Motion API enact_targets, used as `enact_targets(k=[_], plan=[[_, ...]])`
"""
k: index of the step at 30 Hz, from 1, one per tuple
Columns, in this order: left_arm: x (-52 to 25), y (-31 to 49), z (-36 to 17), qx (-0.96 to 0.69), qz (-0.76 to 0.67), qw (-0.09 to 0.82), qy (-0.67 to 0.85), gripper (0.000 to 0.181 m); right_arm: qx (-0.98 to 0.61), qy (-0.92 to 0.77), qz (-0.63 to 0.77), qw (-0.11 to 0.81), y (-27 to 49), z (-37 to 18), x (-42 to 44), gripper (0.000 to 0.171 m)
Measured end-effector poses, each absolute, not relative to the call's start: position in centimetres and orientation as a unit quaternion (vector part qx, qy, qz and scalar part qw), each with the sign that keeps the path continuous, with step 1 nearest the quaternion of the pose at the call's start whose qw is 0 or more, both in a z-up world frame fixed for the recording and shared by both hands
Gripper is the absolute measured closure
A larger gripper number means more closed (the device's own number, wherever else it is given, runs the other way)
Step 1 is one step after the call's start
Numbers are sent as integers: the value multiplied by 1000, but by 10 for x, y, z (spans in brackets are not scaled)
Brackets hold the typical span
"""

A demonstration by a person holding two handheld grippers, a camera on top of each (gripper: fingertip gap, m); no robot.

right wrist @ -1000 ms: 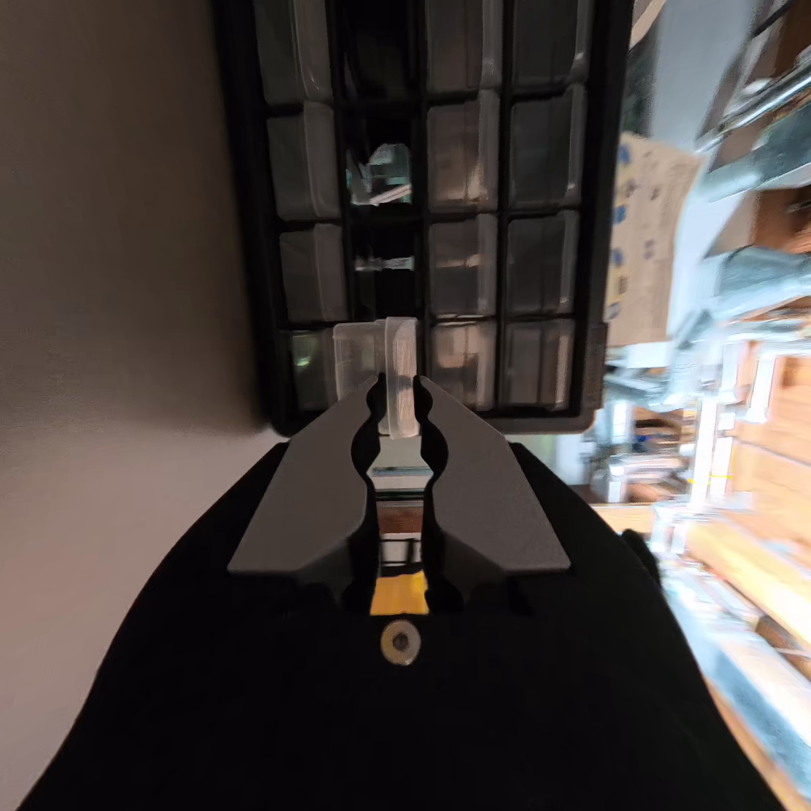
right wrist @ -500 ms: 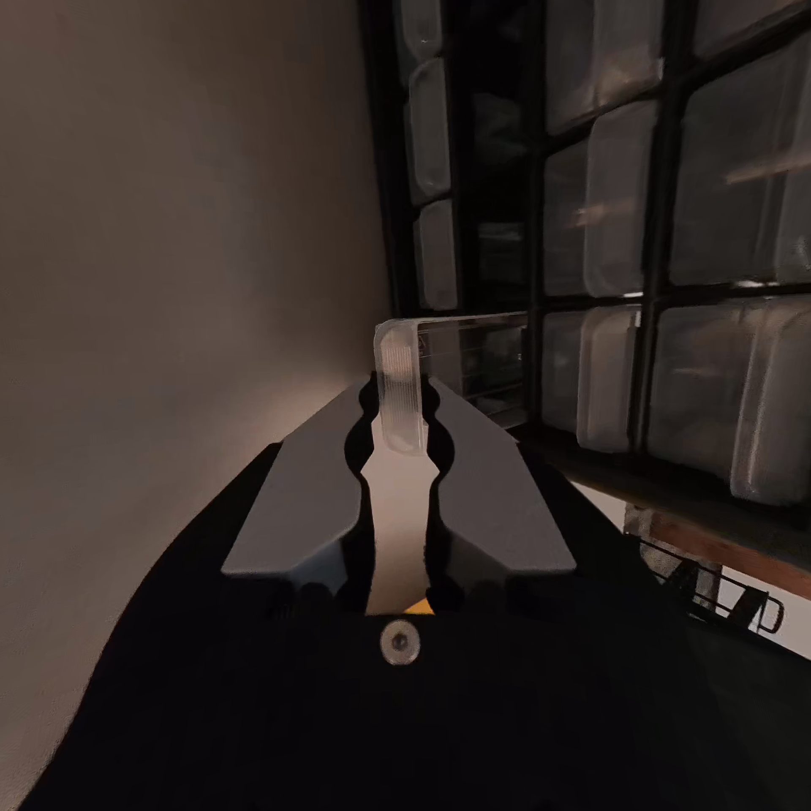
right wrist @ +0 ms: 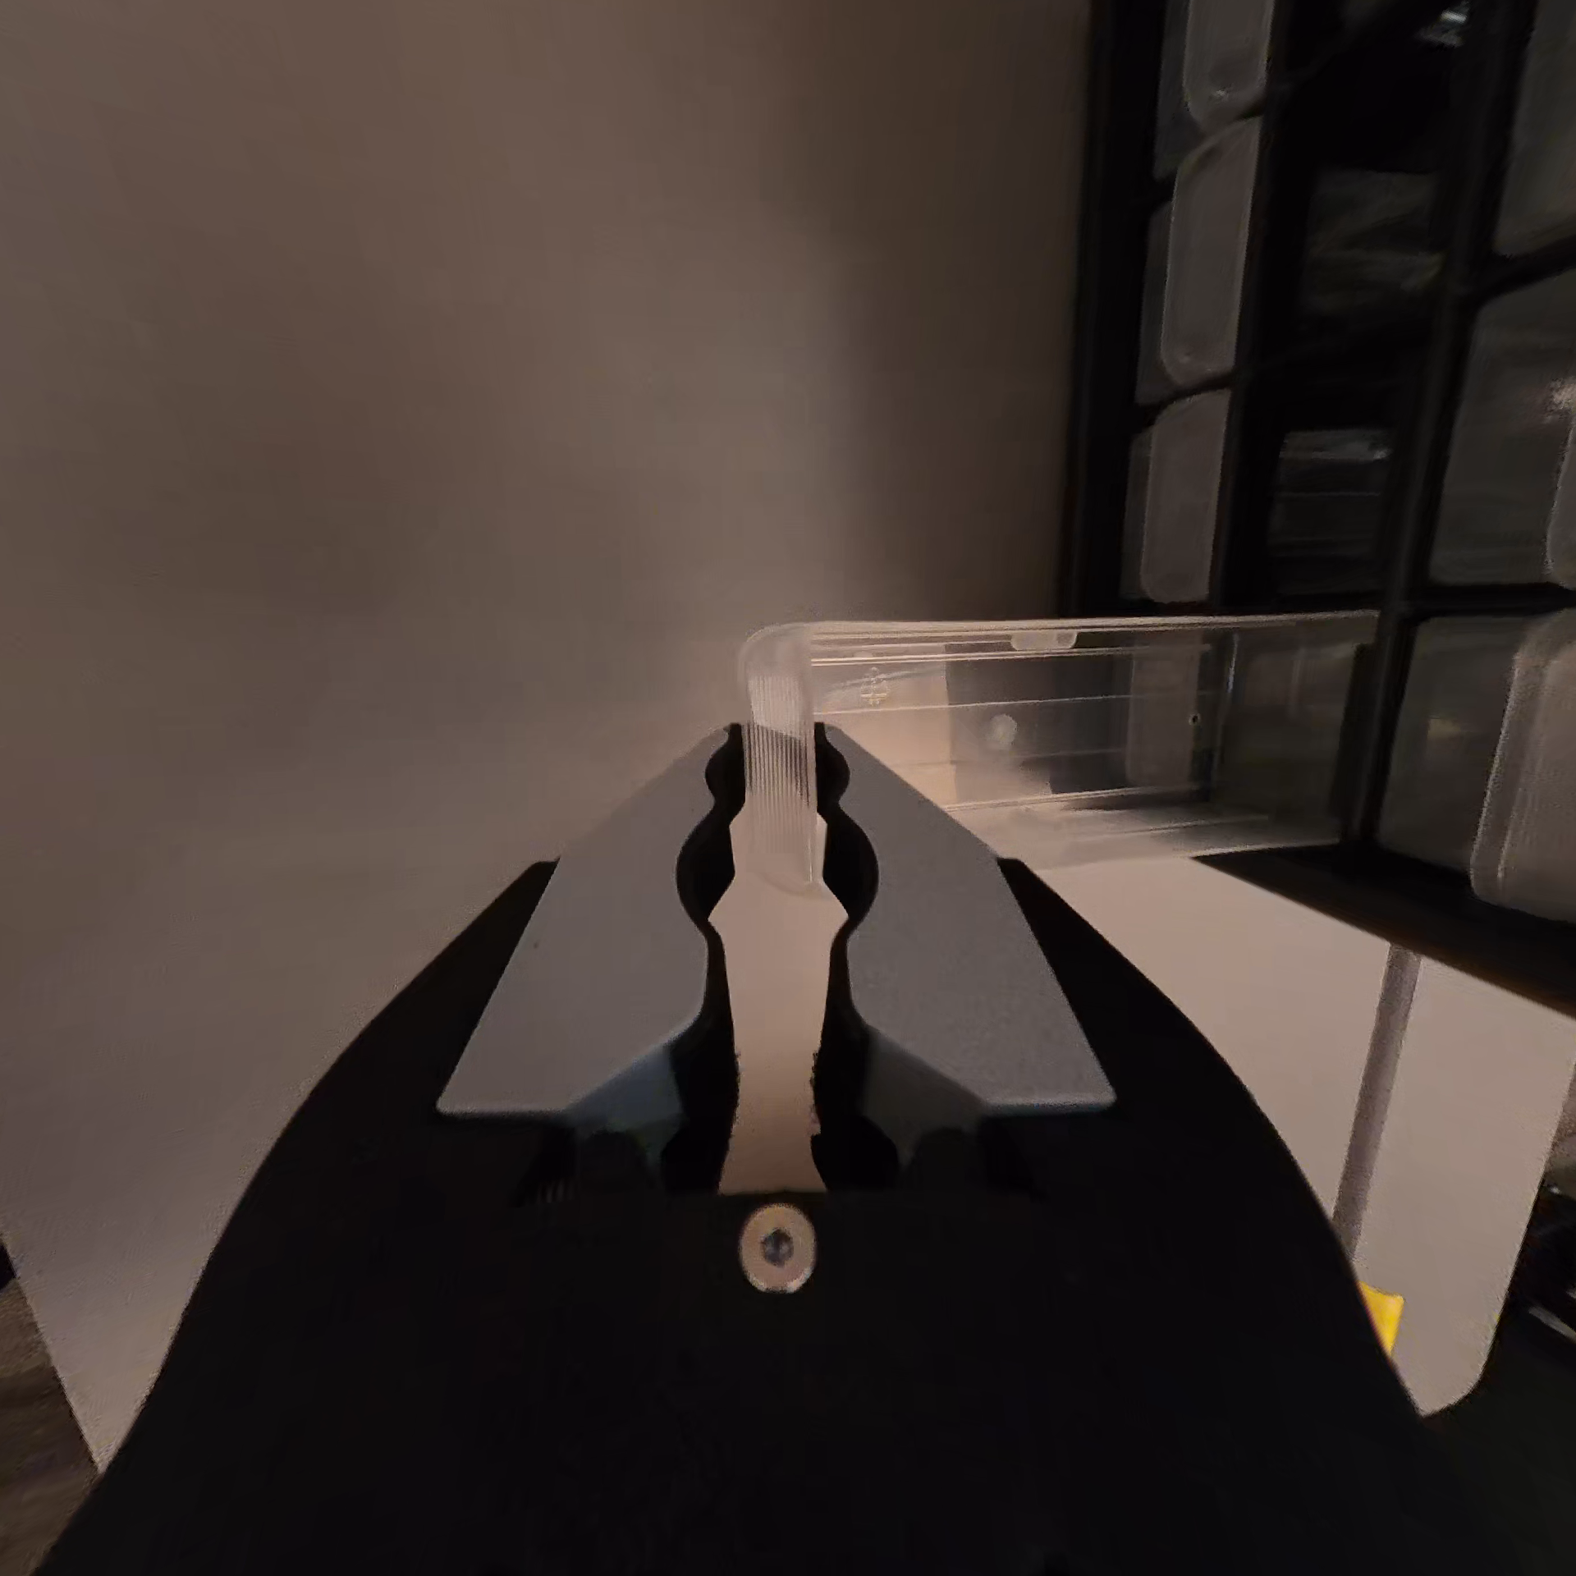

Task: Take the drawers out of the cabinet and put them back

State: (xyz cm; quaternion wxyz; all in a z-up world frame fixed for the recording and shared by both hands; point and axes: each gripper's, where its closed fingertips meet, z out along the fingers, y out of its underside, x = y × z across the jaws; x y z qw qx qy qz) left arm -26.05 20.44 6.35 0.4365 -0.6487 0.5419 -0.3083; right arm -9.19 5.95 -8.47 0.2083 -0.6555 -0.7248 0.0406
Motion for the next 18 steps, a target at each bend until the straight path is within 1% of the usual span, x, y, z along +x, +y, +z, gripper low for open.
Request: enact_targets(k=[3, 8, 13, 18], plan=[[-261, 204, 64, -649, -312, 436, 539, 181, -665, -711, 73, 216, 58, -82, -90, 158], [-261, 205, 64, -650, -312, 436, 539, 181, -672, -692, 144, 220, 57, -62, -94, 158], [-261, 204, 64, -649, -310, 435, 541, 181, -684, -682, 176, 186, 55, -53, -87, 157], [-260, 204, 64, -646, -308, 436, 545, 181, -682, -699, 166, 137, 51, -55, -81, 158]])
